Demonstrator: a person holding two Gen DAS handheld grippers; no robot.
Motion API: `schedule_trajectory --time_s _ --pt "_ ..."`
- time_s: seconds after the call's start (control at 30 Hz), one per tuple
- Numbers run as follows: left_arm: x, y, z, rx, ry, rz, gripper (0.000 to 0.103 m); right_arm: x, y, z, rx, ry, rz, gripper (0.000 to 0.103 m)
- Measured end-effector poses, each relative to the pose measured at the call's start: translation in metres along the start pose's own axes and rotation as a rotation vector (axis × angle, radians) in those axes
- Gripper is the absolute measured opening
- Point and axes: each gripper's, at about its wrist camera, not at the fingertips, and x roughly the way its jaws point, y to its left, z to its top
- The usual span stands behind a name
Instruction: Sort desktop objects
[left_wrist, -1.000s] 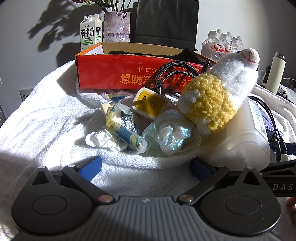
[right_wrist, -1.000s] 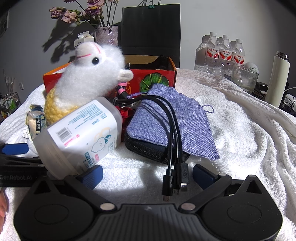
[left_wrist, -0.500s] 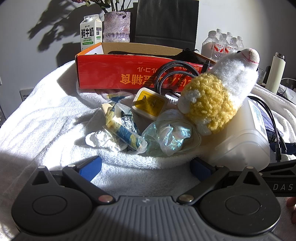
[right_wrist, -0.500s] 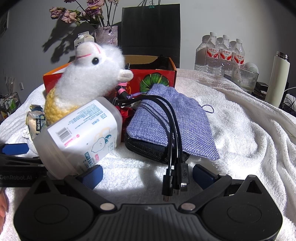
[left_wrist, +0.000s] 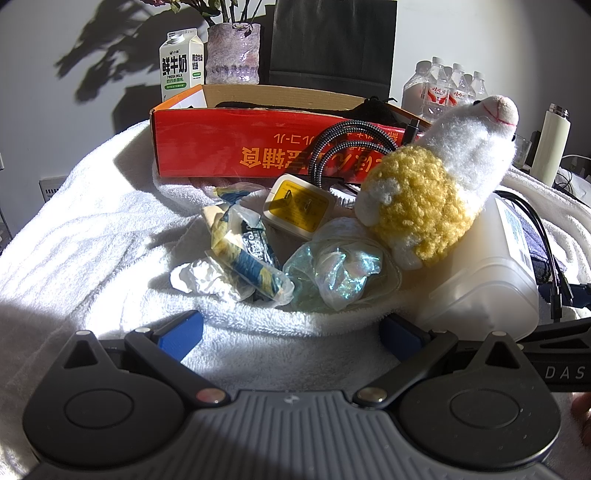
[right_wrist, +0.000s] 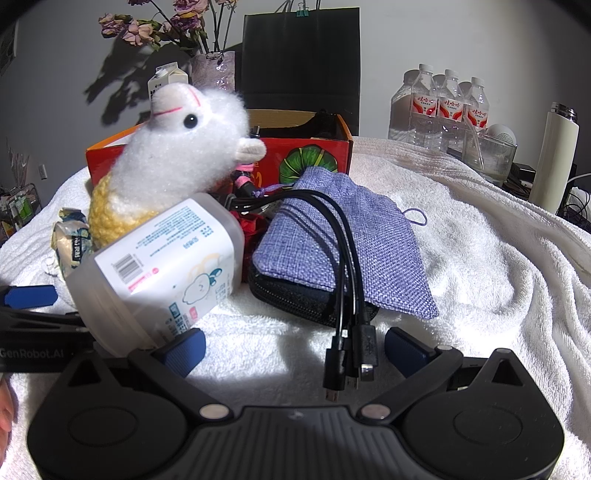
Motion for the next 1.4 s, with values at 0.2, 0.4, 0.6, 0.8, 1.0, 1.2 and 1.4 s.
schedule_trajectory --time_s 0.2,0.4,0.6,0.8,1.0,1.2,1.4 --pt "-0.001 0.001 0.0 0.005 0.0 -0.004 0.103 0.001 -0.001 0.002 -0.004 0.001 0.0 0.103" --pt "-0.028 0.014 -0.016 0.039 -0.04 -0.071 0.103 -0.022 -0.002 -0.012 -0.004 0.005 0.021 0.103" --pt "-0.052 0.034 -0.014 0.031 -0.063 -0.037 0.103 -0.057 0.0 -0.025 -0.028 -0.001 0.039 0.103" --pt "-0.053 0.056 0.023 -0.058 -0.156 -0.105 0.096 -0.093 -0.01 -0.013 0.113 -0.118 0.319 0.1" --pt "-0.015 0.049 0.045 -0.043 -0.103 -0.123 0.043 -0.058 -0.001 0.009 0.142 -0.095 0.305 0.081" --pt "-0.014 0.075 0.047 -0.199 -0.063 -0.2 0.011 -0.039 0.016 0.017 0.129 -0.075 0.303 0.06" --pt "-0.063 0.091 0.055 -0.242 -0.162 -0.306 0.01 -0.071 0.009 0.017 0.074 -0.099 0.28 0.045"
